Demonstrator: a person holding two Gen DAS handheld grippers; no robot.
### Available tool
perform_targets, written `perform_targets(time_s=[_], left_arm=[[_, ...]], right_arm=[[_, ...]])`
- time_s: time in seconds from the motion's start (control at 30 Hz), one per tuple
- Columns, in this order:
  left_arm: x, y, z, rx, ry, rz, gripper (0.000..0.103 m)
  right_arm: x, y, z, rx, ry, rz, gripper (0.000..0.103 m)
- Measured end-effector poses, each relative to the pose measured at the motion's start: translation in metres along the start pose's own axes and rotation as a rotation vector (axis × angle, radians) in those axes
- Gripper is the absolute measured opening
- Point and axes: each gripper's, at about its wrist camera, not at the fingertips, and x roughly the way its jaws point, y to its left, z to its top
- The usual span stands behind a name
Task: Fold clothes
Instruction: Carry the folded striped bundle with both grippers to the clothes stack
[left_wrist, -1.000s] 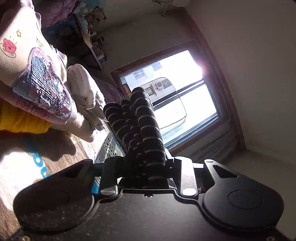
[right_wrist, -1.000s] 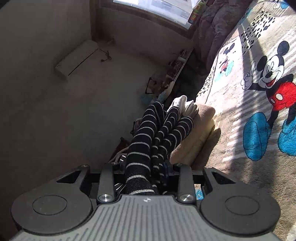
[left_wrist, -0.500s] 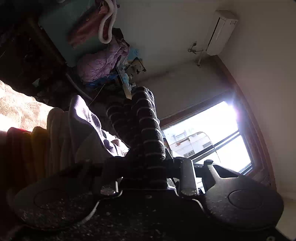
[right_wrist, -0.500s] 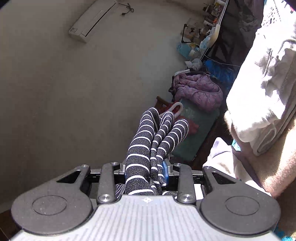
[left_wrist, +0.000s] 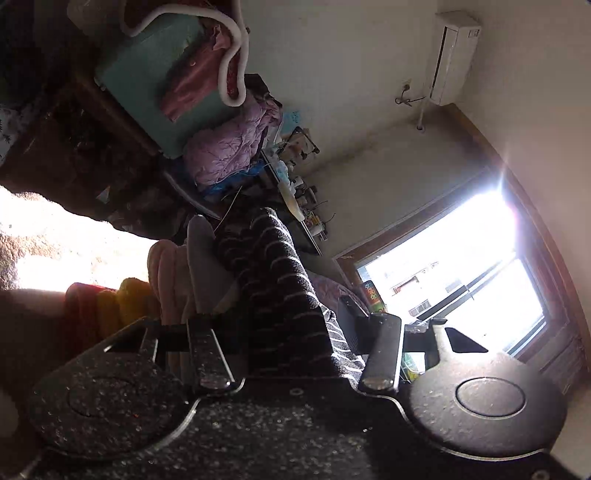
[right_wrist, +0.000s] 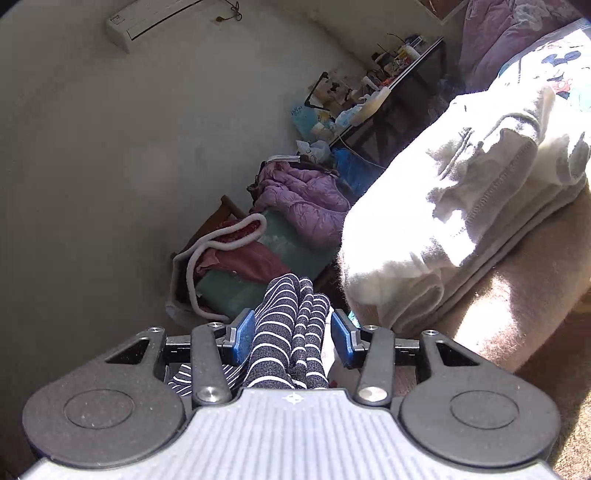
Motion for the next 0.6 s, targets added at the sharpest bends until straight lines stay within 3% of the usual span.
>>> perform_targets(time_s=[0.1,0.13,0.37,0.5,0.6], left_arm=[[-0.011,-0.015,0.007,0.075,-0.03,0.059,0.077],[-0.016,-0.021,0.008,0.099,-0.037,0.068,0.078],[-0.045,-0.069,-0.004,0.372,-0.025,0.22,0.101],[-0.062,-0.093,-0.027,0.515,-0.005,0.36,0.103],[-0.072,-0.107,-0.043,0.579,0.02,0.414,0.103]], right_arm=[[-0.014,0.011,0.006,-0.071,-0.019,-0.052,0.05],[-0.018,0.016,0.007,-0.088,-0.017,-0.079,0.057],[-0.043,0.063,-0.005,-0.215,0.045,-0.293,0.08],[-0.057,0.1,-0.021,-0.346,0.077,-0.411,0.101],[-0.077,0.121,-0.032,-0.395,0.09,-0.477,0.102]])
